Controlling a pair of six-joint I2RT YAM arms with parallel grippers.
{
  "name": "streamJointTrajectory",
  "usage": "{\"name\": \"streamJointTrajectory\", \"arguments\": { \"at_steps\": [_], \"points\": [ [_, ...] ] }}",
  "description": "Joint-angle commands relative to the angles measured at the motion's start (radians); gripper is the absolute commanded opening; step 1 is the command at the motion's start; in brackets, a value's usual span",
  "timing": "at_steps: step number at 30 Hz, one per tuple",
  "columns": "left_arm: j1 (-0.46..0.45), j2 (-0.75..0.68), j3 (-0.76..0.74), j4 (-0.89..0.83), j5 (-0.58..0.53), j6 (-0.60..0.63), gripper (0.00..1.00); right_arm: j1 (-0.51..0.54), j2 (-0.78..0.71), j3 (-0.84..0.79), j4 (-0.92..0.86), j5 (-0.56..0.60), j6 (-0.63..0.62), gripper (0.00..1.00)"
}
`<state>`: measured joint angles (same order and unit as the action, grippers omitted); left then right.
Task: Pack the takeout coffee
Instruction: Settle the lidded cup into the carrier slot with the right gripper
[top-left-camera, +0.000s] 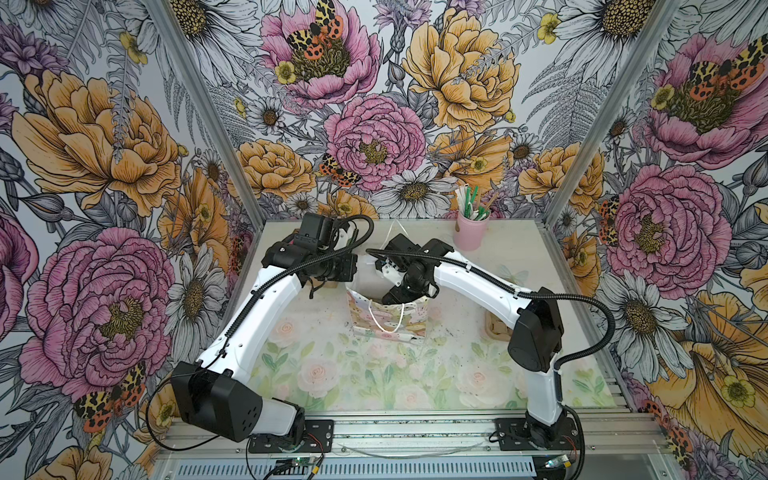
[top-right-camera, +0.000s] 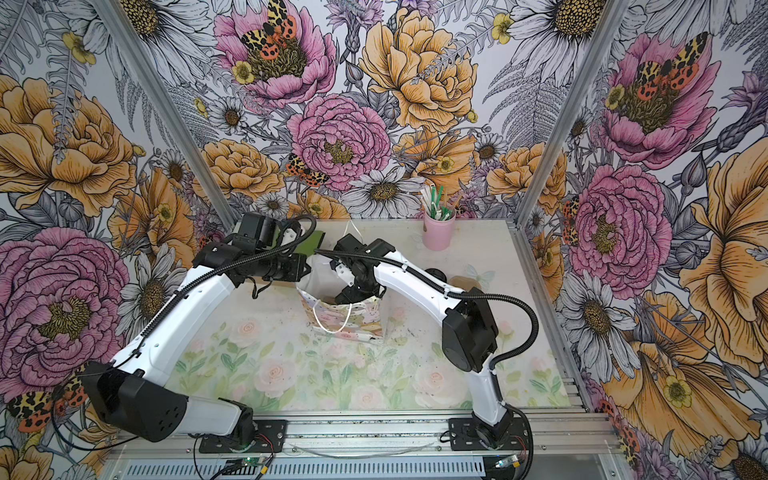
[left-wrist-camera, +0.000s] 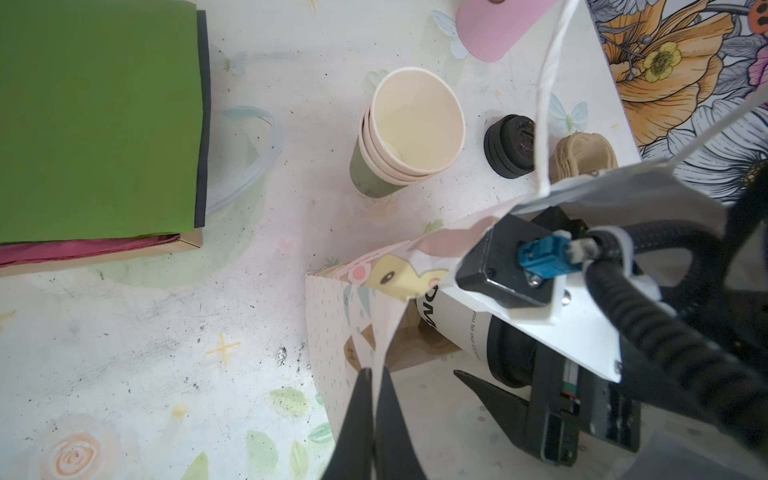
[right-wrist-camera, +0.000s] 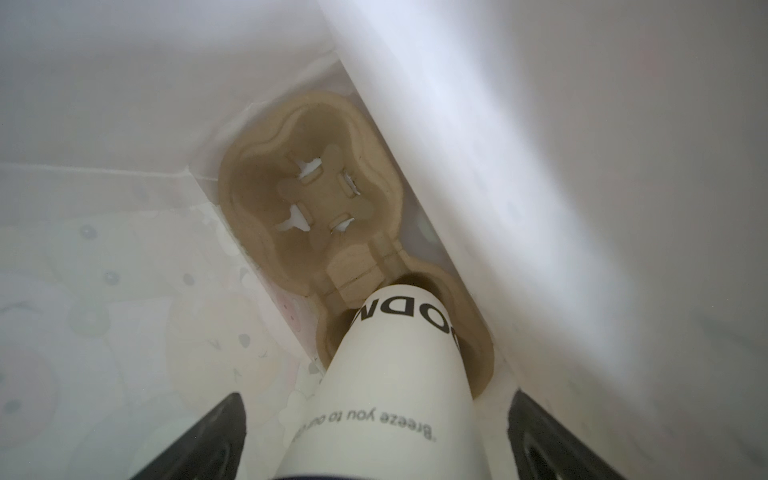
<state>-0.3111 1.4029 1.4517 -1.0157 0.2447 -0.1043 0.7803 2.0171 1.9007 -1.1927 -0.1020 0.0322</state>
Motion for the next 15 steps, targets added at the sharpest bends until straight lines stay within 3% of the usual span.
{"name": "streamJointTrajectory", "arguments": {
  "at_steps": [1,15],
  "points": [
    [-0.002,0.004,0.010,0.005,-0.010,0.005,0.03,0.001,-0.012,0.030,-0.016,0.024,0.002,0.99],
    [-0.009,0.013,0.021,0.005,-0.008,0.005,0.03,0.007,-0.017,0.065,-0.019,0.020,0.003,0.99]
  ]
}}
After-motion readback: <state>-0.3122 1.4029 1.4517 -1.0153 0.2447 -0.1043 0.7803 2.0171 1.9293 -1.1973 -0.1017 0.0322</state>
